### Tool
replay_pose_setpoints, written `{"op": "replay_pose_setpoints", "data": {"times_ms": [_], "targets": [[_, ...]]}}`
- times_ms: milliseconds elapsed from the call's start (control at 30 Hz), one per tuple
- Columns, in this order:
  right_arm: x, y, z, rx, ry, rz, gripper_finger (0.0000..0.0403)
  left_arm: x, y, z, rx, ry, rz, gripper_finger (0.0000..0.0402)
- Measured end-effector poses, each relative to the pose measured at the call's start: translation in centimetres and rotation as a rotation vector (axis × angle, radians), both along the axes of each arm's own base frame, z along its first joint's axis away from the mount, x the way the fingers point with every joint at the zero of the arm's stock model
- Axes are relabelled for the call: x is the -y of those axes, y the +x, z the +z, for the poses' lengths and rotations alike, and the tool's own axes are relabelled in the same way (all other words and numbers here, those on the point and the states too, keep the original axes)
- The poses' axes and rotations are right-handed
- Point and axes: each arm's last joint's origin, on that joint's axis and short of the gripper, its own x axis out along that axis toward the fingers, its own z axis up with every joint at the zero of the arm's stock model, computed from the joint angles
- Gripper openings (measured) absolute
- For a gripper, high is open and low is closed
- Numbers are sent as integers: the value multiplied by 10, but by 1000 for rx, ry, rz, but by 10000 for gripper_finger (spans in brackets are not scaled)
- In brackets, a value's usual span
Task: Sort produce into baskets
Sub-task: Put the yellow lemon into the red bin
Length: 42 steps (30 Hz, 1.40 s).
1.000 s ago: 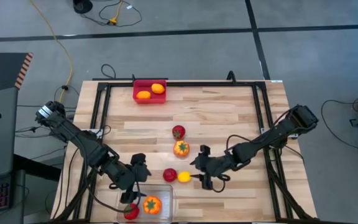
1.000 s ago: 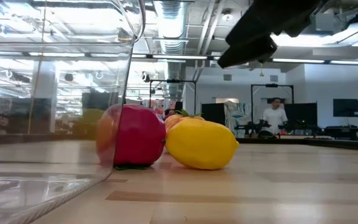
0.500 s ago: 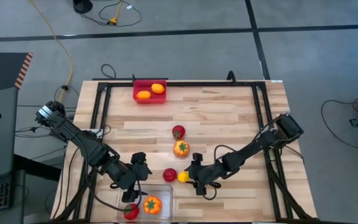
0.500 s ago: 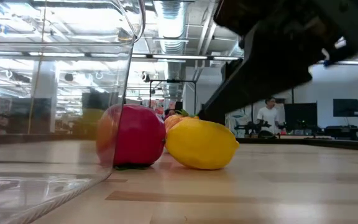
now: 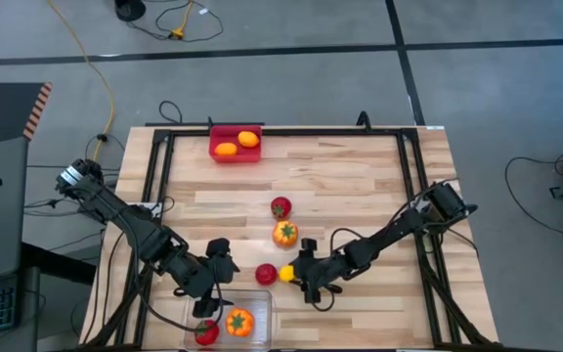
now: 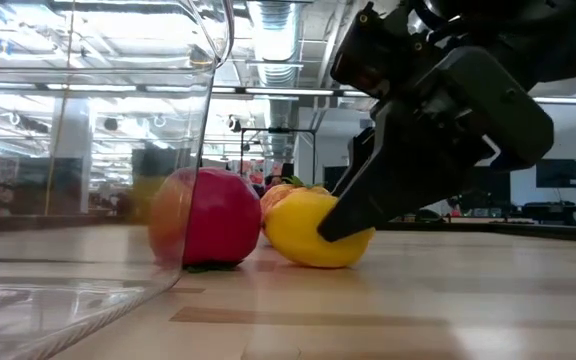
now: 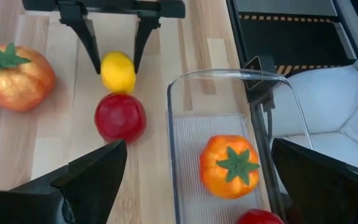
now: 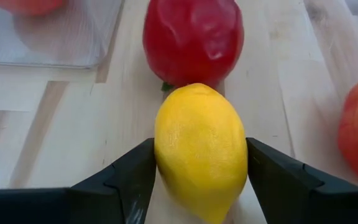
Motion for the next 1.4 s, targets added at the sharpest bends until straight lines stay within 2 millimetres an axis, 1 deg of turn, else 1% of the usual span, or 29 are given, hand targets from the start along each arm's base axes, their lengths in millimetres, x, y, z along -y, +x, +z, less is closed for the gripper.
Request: {"op": "replay_pose_setpoints", "data": {"times_ms": [233,333,433,533,633,733,867,1000,1133,1300,1400], "targets": [[-1,1,2,7,16,12,214,-1,1,0,2,2,7,385],[-3,3,11,-6,18,21,208,-4,-1,3,6,-3,12,385],[-3,3,30,-17,1,35,215,-12,-5,10,13,-1,20,385],[-2,3,57,-3,-21,56,220,-22,-14,17,5,8,34,384],[4,3,86,56,-29,65,221,-34,-24,25,18,55,46,384],[17,5,115,139,-56,39,222,-43,-33,32,46,143,35,384],[45,11,140,220,-118,-31,222,-54,-44,40,92,247,44,384],[82,25,151,292,-143,-106,222,-62,-53,44,111,316,91,384],[125,38,153,347,-148,-164,223,-67,-60,46,104,353,114,384],[184,43,154,404,-146,-307,223,-72,-64,47,110,400,148,384],[216,44,153,438,-94,-375,223,-73,-64,47,112,431,151,384]]}}
